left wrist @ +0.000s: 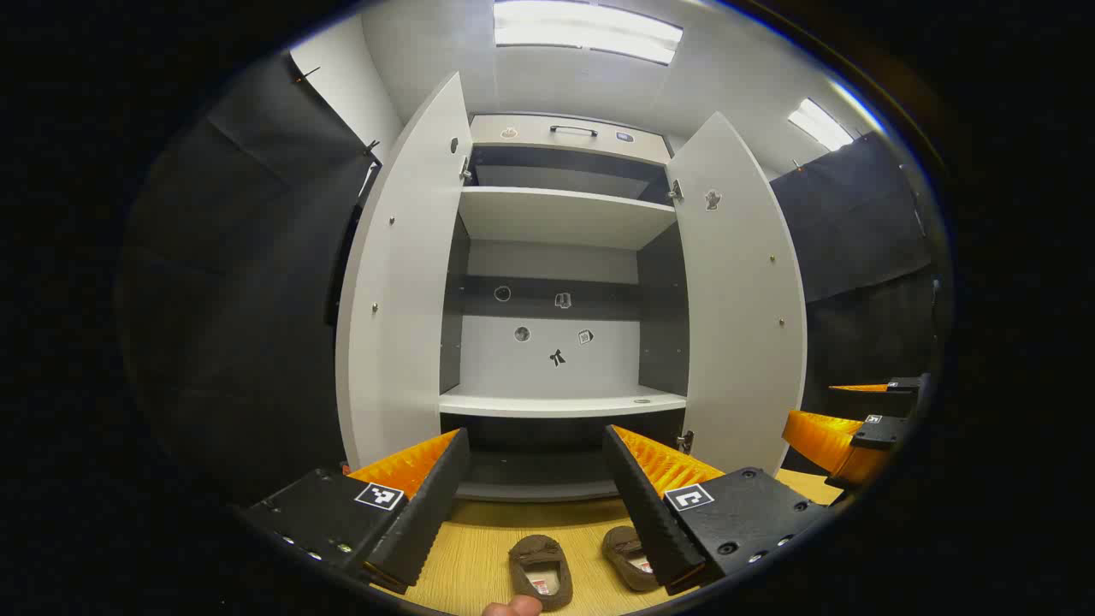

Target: Grab one shoe with the right hand and put it into the shoe cabinet, grab the other shoe with the left hand and put it into the shoe cabinet; then close the right door with the right hand and the left door with the left hand.

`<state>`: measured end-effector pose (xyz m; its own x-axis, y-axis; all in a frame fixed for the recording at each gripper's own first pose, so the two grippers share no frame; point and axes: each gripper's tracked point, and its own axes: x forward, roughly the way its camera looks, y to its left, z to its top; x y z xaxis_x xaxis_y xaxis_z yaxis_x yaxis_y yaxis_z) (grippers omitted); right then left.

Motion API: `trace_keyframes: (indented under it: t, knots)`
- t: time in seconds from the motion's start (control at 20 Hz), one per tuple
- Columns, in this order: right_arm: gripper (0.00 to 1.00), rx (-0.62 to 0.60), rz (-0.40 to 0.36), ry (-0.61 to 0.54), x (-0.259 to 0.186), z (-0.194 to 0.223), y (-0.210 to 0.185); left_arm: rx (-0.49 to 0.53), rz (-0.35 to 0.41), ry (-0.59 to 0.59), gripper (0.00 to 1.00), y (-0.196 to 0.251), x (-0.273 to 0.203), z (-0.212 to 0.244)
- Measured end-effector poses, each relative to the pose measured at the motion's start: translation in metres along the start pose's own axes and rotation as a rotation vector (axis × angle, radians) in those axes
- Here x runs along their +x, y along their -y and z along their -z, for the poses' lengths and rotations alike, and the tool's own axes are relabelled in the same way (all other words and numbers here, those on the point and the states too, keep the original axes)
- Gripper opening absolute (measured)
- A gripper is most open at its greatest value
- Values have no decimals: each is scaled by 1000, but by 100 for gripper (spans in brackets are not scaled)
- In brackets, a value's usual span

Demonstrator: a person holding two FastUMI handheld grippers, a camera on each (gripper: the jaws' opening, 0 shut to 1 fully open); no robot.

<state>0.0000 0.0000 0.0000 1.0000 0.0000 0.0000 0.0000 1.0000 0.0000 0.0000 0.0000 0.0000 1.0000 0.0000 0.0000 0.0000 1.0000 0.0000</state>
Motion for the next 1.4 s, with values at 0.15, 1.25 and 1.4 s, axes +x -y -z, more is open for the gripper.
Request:
trace_keyframes:
  t: [0.15,1.25,1.4]
  knots:
    - [94,1,4,1,1,0,2,0,0,3,95,0,1,-1]
    - [98,-7,-26,-24,0,7,-7,1,4,8,95,2,-2,-6]
    - [98,-25,-72,-90,7,27,-19,7,12,5,95,5,-2,-6]
